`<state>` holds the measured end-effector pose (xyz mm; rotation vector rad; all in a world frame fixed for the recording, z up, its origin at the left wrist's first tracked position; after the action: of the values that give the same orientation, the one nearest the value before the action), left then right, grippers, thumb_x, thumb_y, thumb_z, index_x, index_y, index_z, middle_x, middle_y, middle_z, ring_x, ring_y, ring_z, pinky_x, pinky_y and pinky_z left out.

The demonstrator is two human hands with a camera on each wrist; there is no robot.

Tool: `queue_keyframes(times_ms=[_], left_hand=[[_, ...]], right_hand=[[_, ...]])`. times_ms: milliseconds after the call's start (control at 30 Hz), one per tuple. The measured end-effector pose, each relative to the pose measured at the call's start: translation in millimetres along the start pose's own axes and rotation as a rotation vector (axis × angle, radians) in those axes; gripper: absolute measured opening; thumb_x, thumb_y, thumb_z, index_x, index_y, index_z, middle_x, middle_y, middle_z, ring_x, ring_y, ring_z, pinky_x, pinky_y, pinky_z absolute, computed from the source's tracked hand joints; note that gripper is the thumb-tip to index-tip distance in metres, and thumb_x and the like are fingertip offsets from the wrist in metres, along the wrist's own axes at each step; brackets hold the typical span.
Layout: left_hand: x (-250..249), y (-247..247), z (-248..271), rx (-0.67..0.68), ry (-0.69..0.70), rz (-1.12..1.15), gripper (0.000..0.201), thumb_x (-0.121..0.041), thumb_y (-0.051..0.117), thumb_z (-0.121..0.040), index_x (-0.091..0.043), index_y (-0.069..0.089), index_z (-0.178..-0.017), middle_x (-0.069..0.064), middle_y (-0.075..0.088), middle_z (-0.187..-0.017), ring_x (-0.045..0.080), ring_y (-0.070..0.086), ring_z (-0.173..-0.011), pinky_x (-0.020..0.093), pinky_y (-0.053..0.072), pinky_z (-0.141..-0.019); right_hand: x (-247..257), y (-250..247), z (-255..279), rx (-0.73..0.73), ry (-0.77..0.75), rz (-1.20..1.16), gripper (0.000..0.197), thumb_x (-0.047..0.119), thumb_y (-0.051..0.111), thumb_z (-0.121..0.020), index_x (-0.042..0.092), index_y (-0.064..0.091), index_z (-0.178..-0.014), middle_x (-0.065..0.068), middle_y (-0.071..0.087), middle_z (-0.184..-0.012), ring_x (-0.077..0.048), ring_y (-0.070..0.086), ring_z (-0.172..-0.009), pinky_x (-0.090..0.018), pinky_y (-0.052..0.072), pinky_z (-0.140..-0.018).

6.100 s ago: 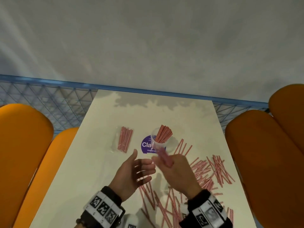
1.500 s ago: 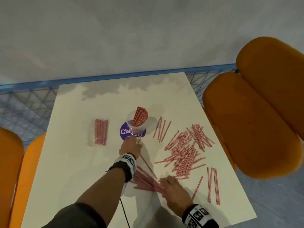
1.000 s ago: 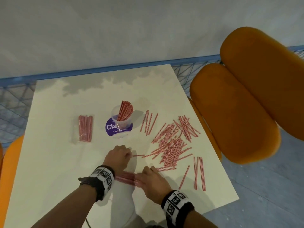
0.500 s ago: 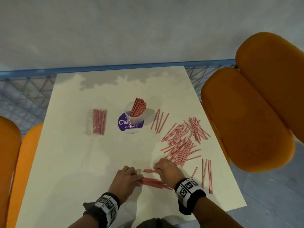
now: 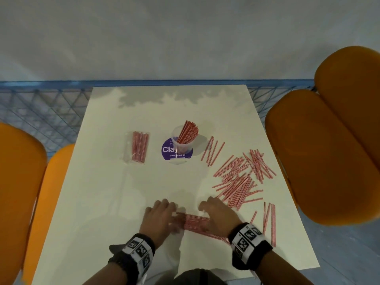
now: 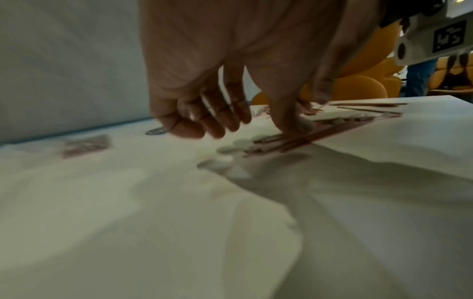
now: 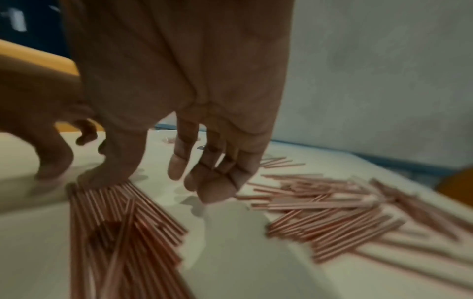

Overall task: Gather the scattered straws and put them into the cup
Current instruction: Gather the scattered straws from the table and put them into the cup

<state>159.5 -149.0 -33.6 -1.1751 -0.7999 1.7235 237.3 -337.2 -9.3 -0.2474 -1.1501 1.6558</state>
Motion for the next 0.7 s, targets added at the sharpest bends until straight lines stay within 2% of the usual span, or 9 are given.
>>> queue_keyframes(times_ms=[100, 167, 200, 300, 400, 600, 700], left_hand=[[28.9, -13.3, 10.6, 0.055, -0.192, 0.009, 0.075, -0.05, 0.08, -0.063, -0.022, 0.045, -0.123, -0.001, 0.047, -0.118, 0.022, 0.047, -0.109, 0.035, 0.046, -0.086], [39.2, -13.2, 10.8, 0.092, -0.254, 0.056, 0.077, -0.043, 0.083, -0.064, -0.016, 0.042, -0.124, 0.003, 0.044, -0.119, 0.023, 0.046, -0.109, 0.035, 0.049, -0.087], [38.2, -11.8, 9.3, 0.109, -0.254, 0.078, 0.075, -0.039, 0.083, -0.066, -0.013, 0.043, -0.124, 0.004, 0.044, -0.119, 0.024, 0.046, -0.11, 0.035, 0.049, -0.087], [22.9, -5.2, 1.4, 0.127, -0.225, 0.132, 0.065, -0.029, 0.082, -0.069, -0.011, 0.046, -0.12, 0.006, 0.048, -0.119, 0.024, 0.05, -0.108, 0.033, 0.048, -0.088], [4.3, -0.5, -3.5, 0.144, -0.198, 0.165, 0.06, -0.023, 0.083, -0.069, -0.012, 0.048, -0.116, 0.005, 0.051, -0.114, 0.023, 0.055, -0.102, 0.032, 0.047, -0.084], [-14.3, 2.7, -6.6, 0.141, -0.135, 0.16, 0.044, -0.018, 0.08, -0.071, -0.016, 0.048, -0.102, -0.001, 0.049, -0.097, 0.02, 0.053, -0.089, 0.031, 0.047, -0.08], [-21.2, 5.1, -4.9, 0.147, -0.121, 0.181, 0.043, -0.019, 0.079, -0.071, -0.022, 0.041, -0.093, 0.002, 0.053, -0.099, 0.022, 0.055, -0.092, 0.032, 0.048, -0.08]], right_hand=[[-29.8, 9.9, 29.4, 0.085, 0.152, 0.006, 0.091, 0.04, 0.081, -0.068, 0.019, 0.031, -0.14, -0.007, 0.032, -0.147, -0.027, 0.034, -0.133, -0.044, 0.045, -0.102], [-47.3, 19.5, 46.0, 0.098, 0.202, -0.04, 0.102, 0.039, 0.084, -0.065, 0.019, 0.023, -0.145, -0.008, 0.027, -0.15, -0.027, 0.032, -0.134, -0.042, 0.042, -0.105], [-52.3, 24.5, 51.3, 0.099, 0.195, -0.06, 0.101, 0.037, 0.084, -0.066, 0.019, 0.023, -0.145, -0.007, 0.03, -0.147, -0.025, 0.034, -0.131, -0.039, 0.042, -0.105], [-52.4, 28.8, 52.4, 0.044, 0.147, -0.14, 0.078, 0.024, 0.079, -0.076, 0.016, 0.033, -0.138, -0.001, 0.044, -0.13, -0.017, 0.045, -0.117, -0.029, 0.044, -0.098], [-46.3, 26.5, 47.3, 0.003, 0.106, -0.17, 0.046, 0.015, 0.071, -0.083, 0.017, 0.045, -0.121, 0.005, 0.045, -0.107, -0.013, 0.049, -0.097, -0.023, 0.042, -0.081], [-47.5, 25.2, 41.7, -0.015, 0.029, -0.15, 0.009, 0.014, 0.062, -0.087, 0.015, 0.059, -0.095, 0.004, 0.046, -0.094, -0.018, 0.05, -0.089, -0.025, 0.039, -0.077], [-35.1, 24.4, 36.1, -0.01, -0.009, -0.191, 0.004, 0.014, 0.057, -0.087, 0.016, 0.06, -0.087, 0.001, 0.048, -0.091, -0.021, 0.053, -0.088, -0.03, 0.043, -0.079]])
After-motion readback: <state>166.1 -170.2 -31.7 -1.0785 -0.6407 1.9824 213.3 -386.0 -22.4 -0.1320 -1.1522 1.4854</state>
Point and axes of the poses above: each hand's wrist, its own z-axis away from the middle knuckle, its own y-axis out of the palm, x = y × z, the point moved 3 cm from there along -z, towards the middle knuckle
